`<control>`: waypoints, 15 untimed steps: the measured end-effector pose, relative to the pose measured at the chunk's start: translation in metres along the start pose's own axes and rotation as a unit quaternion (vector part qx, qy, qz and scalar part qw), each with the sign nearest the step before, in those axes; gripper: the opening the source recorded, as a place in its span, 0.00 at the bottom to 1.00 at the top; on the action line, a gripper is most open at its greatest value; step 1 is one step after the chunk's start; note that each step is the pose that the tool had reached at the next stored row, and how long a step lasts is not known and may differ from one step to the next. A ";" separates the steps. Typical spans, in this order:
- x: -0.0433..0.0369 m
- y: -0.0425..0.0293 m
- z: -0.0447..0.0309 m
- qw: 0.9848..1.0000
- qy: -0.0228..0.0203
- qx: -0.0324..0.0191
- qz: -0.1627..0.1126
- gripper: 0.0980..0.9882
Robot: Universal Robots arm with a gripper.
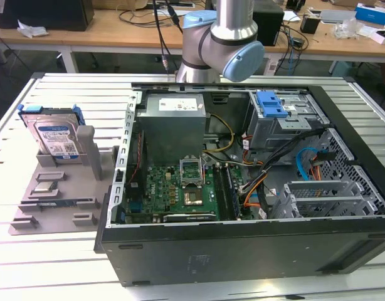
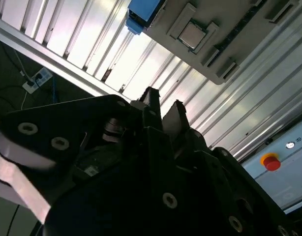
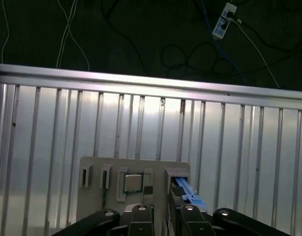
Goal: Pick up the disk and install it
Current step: 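Pick up the disk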
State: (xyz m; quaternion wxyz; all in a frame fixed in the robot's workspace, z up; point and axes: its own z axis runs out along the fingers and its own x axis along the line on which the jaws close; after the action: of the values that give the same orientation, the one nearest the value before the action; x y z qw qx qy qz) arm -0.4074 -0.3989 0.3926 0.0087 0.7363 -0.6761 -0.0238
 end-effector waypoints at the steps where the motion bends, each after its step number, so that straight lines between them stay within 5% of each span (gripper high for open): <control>1: 0.0000 0.0000 0.0000 1.000 0.000 0.000 0.000 0.22; 2: 0.0000 0.0000 0.0000 1.000 0.000 0.000 0.000 0.36; 5: 0.0000 0.0000 0.0000 1.000 0.000 0.000 0.000 0.50; 10: 0.0001 0.0000 0.0002 1.000 0.003 0.000 0.023 0.50; 15: 0.0000 -0.0005 0.0019 0.997 0.001 0.001 0.078 0.50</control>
State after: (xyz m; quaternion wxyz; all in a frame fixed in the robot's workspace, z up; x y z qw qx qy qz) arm -0.4070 -0.3988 0.3907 0.0106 0.6812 -0.7317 -0.0211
